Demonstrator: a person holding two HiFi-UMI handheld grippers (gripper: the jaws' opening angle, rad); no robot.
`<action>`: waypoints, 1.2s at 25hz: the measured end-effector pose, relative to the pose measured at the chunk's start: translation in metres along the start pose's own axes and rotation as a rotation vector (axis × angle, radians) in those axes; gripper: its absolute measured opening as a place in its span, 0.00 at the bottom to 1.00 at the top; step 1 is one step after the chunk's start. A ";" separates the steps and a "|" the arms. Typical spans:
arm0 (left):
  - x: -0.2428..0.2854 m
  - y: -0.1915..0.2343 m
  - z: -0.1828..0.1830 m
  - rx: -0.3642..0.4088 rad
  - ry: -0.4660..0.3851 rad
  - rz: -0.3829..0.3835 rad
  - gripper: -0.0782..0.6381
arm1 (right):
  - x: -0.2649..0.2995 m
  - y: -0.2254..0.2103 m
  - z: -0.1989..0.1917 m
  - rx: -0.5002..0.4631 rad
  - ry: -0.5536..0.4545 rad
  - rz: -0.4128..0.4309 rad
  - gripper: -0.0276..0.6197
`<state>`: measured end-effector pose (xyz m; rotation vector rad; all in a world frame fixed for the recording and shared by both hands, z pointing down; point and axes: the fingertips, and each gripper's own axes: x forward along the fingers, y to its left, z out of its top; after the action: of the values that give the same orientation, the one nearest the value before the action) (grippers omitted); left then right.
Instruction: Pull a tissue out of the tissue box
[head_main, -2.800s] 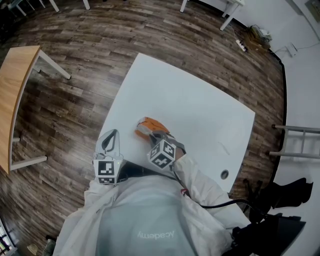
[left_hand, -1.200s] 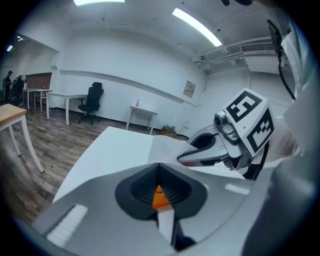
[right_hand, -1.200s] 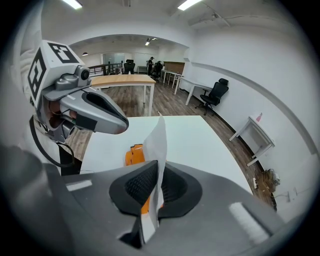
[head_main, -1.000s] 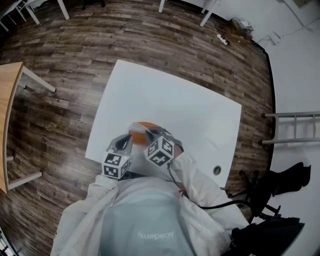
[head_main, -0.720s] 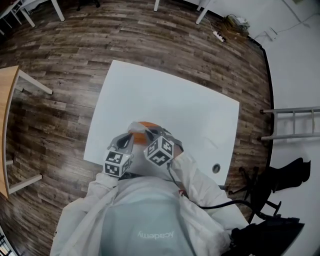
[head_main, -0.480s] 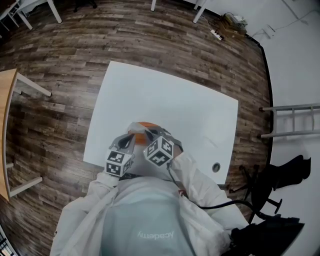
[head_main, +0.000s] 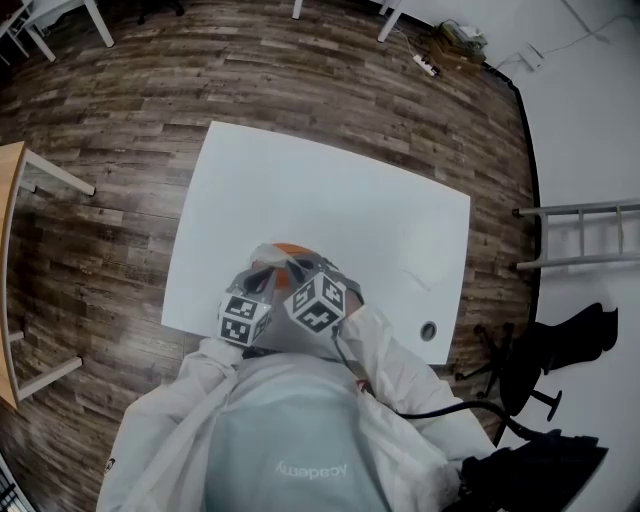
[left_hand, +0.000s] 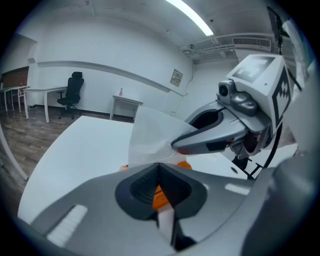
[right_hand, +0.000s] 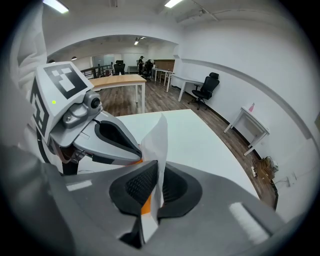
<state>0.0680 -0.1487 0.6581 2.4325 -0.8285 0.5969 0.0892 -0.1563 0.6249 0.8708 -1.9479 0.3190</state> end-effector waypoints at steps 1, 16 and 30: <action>0.001 0.000 -0.001 0.002 0.003 -0.002 0.11 | -0.001 -0.001 0.000 0.002 0.000 -0.002 0.05; 0.014 0.001 -0.012 0.002 0.047 -0.002 0.11 | -0.012 -0.001 -0.002 0.064 -0.031 0.019 0.05; 0.017 0.003 -0.014 0.009 0.046 0.004 0.11 | -0.032 -0.012 0.013 0.091 -0.091 0.001 0.05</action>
<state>0.0749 -0.1500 0.6786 2.4162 -0.8136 0.6567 0.0986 -0.1582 0.5892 0.9580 -2.0303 0.3765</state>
